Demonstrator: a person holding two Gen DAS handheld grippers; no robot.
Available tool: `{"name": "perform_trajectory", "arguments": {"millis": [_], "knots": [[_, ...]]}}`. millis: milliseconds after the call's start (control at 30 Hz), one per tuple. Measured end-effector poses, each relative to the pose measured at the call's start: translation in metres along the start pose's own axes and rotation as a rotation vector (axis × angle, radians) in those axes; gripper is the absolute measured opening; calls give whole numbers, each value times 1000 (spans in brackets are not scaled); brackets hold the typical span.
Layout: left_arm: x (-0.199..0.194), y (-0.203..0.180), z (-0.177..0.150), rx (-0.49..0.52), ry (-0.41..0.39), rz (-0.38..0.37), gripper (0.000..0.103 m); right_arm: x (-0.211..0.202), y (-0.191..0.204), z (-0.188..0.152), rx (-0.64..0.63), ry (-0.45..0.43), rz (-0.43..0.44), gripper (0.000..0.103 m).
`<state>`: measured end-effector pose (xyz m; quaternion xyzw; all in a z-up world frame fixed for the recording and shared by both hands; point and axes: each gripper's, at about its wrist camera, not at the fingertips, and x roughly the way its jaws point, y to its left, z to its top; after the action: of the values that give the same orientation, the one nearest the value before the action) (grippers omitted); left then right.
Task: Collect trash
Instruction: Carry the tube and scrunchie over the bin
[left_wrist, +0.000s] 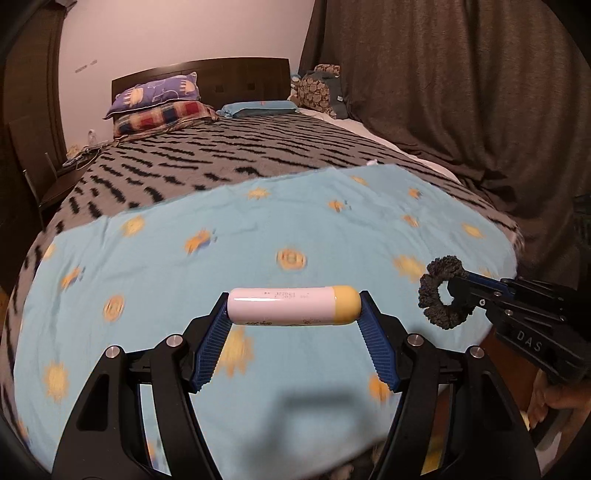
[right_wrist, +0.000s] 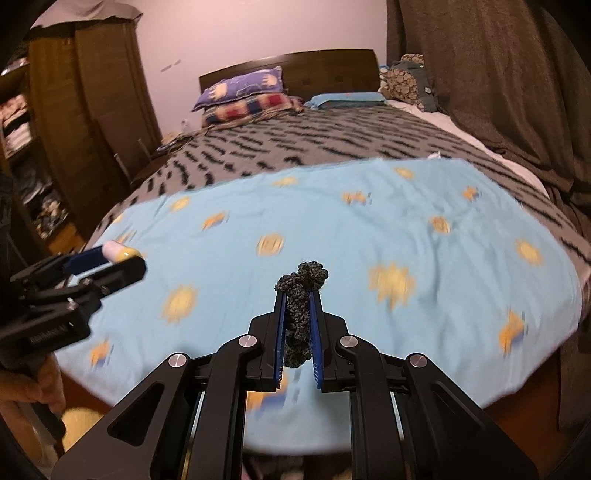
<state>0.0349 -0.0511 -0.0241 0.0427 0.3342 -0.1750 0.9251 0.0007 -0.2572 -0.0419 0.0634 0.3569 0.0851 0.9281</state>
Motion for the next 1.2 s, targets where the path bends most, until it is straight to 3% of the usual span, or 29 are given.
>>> {"name": "perform_trajectory", "arguments": {"millis": [233, 333, 533, 933, 1200], "knots": [[-19, -2, -114, -13, 76, -5, 65, -3, 11, -102, 20, 100, 72, 13], [-12, -6, -170, -11, 136, -24, 65, 6, 15, -141, 39, 156, 83, 13], [25, -12, -246, -67, 287, -63, 65, 43, 27, -204, 54, 283, 94, 13], [121, -14, -336, -73, 531, -54, 65, 136, 25, -267, 149, 468, 65, 13], [147, -8, -352, -85, 586, -71, 65, 173, 21, -284, 174, 532, 50, 16]]}}
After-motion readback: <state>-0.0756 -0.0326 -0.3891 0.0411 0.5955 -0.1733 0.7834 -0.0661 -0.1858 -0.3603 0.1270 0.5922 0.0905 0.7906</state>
